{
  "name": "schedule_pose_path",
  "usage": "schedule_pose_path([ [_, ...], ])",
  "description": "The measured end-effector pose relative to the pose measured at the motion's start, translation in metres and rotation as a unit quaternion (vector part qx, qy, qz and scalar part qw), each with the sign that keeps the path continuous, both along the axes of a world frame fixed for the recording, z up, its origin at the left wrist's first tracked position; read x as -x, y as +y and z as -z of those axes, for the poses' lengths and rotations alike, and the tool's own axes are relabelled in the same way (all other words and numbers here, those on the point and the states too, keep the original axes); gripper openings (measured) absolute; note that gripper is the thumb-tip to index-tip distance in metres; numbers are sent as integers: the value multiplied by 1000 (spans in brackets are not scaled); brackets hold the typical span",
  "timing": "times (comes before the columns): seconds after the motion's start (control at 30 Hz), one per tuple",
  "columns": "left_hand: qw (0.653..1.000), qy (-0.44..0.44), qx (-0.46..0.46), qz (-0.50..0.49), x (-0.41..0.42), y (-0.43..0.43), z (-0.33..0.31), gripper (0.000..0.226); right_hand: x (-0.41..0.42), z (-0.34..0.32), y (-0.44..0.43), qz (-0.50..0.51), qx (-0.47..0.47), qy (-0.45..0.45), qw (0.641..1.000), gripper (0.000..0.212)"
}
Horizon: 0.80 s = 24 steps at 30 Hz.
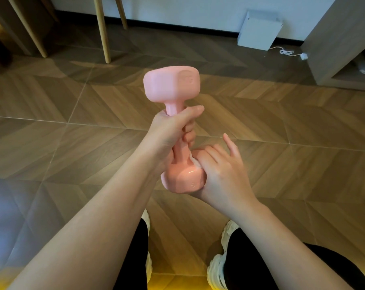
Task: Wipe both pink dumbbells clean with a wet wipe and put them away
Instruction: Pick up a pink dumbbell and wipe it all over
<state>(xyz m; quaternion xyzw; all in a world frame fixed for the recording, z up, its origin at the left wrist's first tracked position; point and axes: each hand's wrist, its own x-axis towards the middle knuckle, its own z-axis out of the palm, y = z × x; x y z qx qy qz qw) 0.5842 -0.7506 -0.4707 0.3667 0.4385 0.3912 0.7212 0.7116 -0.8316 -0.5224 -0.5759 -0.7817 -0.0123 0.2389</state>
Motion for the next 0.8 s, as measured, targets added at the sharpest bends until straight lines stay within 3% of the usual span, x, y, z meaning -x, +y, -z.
schedule_pose_path([
  [0.1, 999, 25, -34, -10, 1, -2, 1, 26, -2, -2, 0, 8, -9, -3, 1000, 44],
  [0.23, 999, 31, 2, -14, 1, -2, 7, 39, -8, 3, 1, 32, 7, -15, 999, 50],
  [0.33, 999, 29, 8, -18, -1, -1, 6, 20, -5, 4, -1, 18, 13, -13, 1000, 46],
  [0.47, 1000, -4, 6, -13, 0, 3, 5, 25, -1, 2, -1, 7, -1, -8, 1000, 41],
  [0.63, 1000, 28, -4, -5, 5, 1, 13, 41, -9, 6, 1, 22, 14, -21, 999, 56],
  [0.8, 999, -14, 44, 20, 3, 7, 9, 25, -4, 7, -1, -1, 13, 0, 1000, 46],
])
